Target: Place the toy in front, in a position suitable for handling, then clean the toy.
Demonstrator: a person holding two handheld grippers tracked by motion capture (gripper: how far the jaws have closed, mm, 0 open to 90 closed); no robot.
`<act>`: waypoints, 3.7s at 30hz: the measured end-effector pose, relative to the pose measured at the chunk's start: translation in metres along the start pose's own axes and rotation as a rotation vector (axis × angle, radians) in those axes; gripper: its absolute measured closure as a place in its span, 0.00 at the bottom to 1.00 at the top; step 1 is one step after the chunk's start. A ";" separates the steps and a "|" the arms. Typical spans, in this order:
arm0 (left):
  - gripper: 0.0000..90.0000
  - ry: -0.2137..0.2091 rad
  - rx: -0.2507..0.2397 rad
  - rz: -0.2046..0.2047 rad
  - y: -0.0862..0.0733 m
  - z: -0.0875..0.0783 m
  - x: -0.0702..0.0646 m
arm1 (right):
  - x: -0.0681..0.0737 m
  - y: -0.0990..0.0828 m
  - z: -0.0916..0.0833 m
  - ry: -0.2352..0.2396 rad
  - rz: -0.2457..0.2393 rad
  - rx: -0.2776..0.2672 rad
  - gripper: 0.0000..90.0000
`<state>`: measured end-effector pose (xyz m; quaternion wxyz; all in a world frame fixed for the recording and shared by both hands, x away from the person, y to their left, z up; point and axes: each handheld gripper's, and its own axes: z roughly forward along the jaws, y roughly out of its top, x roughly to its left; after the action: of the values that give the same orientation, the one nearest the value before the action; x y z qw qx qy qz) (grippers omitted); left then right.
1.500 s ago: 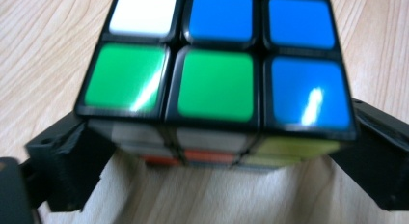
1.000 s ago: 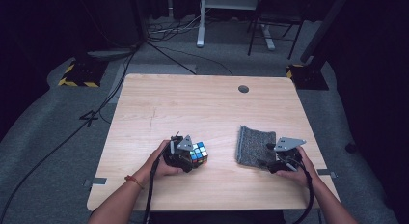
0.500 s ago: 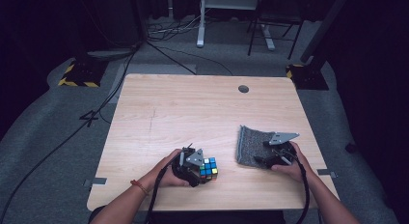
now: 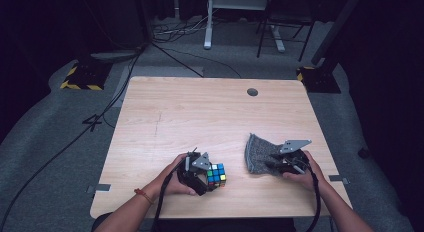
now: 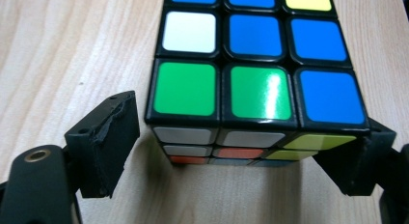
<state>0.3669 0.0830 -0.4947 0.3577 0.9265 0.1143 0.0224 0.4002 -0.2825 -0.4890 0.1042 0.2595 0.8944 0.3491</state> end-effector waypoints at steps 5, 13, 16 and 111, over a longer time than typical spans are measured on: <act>0.19 -0.013 0.005 -0.005 0.000 0.004 0.001 | 0.000 -0.003 -0.001 0.001 0.000 -0.021 0.82; 0.20 -0.015 -0.001 -0.012 -0.001 0.005 0.002 | -0.002 -0.004 -0.001 0.015 0.010 -0.035 0.83; 0.28 -0.039 -0.017 0.011 0.001 0.005 0.001 | -0.001 -0.005 -0.001 0.013 0.008 -0.035 0.83; 0.38 0.107 0.038 0.072 0.051 0.004 -0.006 | 0.077 0.100 0.008 -0.053 -0.269 -0.093 0.87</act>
<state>0.3718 0.0426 -0.4639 0.3325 0.9341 0.1004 0.0826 0.3770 -0.1745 -0.4274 0.1856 0.1411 0.9008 0.3663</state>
